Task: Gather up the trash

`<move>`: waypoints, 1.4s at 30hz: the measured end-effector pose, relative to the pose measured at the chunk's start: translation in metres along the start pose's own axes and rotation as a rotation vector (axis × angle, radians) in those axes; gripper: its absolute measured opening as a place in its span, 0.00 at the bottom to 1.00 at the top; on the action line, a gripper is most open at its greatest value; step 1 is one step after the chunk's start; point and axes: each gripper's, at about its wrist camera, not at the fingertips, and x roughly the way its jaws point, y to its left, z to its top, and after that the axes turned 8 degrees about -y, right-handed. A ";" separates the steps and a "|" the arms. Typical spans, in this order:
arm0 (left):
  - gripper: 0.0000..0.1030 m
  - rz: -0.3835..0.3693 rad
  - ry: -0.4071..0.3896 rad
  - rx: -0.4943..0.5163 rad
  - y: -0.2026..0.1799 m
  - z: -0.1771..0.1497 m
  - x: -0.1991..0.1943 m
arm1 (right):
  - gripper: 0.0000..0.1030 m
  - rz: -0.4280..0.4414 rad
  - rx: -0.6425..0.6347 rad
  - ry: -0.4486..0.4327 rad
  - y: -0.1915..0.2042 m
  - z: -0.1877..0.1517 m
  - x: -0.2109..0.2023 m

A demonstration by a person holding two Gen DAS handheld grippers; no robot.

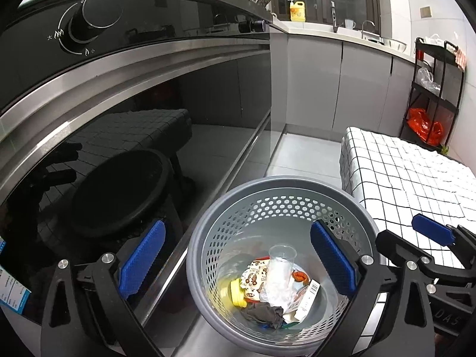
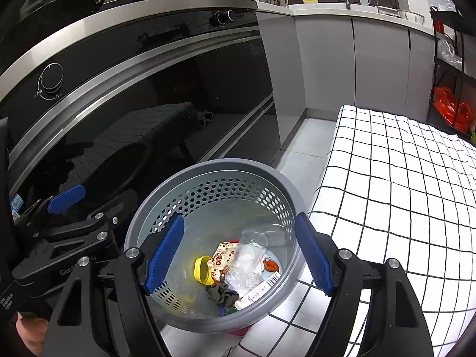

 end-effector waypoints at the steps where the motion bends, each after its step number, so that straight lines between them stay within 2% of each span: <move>1: 0.94 0.000 0.003 -0.001 0.000 0.000 0.000 | 0.72 -0.001 0.003 -0.001 0.000 0.000 0.000; 18: 0.94 0.002 0.027 -0.017 0.003 0.001 0.001 | 0.72 -0.015 0.005 -0.019 0.000 0.001 -0.008; 29: 0.94 0.034 0.041 -0.019 0.006 0.000 0.003 | 0.72 -0.018 -0.010 -0.032 0.005 0.003 -0.013; 42: 0.94 0.038 0.035 -0.035 0.008 0.001 0.002 | 0.72 -0.019 -0.012 -0.031 0.006 0.003 -0.014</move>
